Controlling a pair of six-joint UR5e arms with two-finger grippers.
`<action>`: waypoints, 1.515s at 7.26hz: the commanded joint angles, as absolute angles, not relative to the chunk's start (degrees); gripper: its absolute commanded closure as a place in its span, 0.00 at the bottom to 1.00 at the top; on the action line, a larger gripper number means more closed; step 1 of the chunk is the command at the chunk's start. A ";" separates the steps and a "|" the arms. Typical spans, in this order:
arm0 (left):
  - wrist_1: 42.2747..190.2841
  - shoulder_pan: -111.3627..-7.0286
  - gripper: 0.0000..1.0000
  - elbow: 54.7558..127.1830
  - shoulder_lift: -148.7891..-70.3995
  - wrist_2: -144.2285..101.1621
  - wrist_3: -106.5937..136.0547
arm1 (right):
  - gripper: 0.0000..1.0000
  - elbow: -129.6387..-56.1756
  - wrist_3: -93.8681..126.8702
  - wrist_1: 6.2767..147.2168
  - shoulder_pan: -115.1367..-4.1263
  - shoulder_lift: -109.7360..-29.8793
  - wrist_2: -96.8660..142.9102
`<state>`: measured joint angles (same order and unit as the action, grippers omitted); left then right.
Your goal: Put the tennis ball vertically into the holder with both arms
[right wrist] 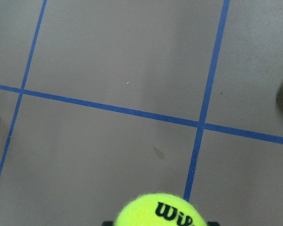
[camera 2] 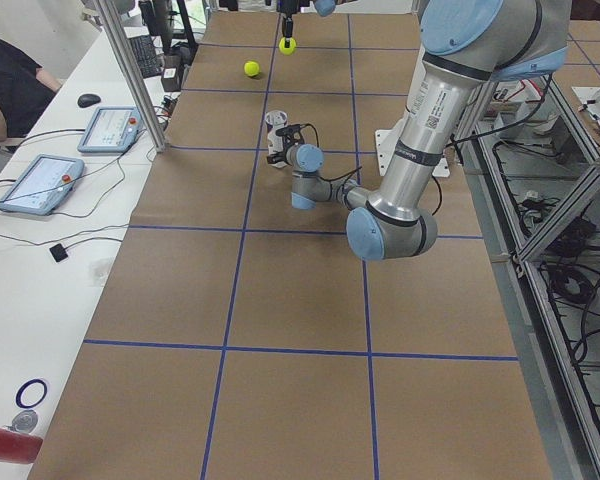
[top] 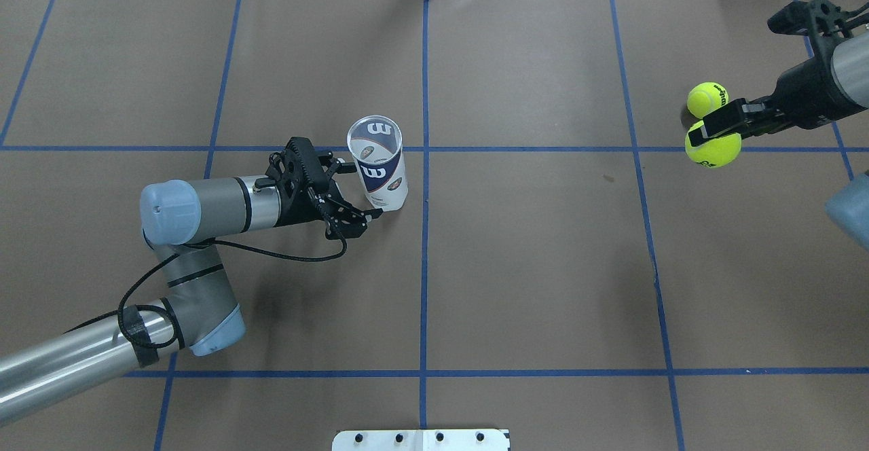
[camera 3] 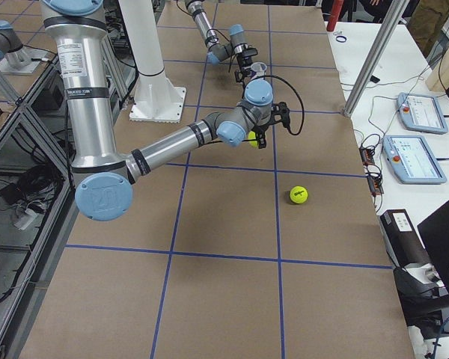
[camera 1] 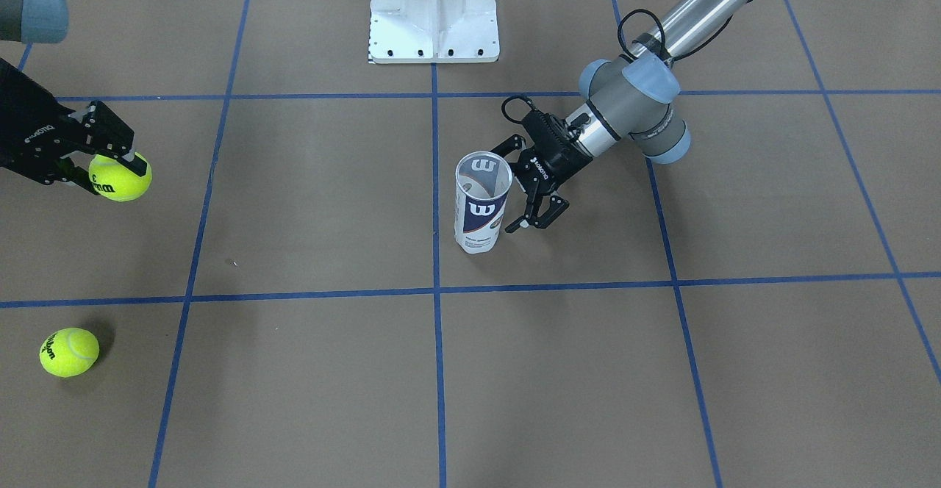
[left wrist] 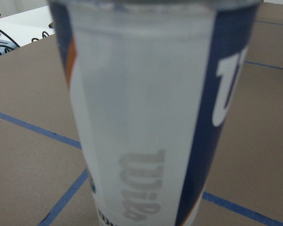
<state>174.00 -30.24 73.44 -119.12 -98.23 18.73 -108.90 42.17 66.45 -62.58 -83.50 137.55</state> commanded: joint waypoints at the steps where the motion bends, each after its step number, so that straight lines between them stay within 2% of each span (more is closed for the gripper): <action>1: 174.11 -29.19 0.01 73.21 -119.97 -95.91 18.90 | 1.00 -108.90 42.19 66.45 -62.58 -83.50 137.55; 11: 174.02 -28.74 0.01 72.77 -120.06 -94.83 18.81 | 1.00 -108.81 42.28 66.36 -62.49 -83.41 137.29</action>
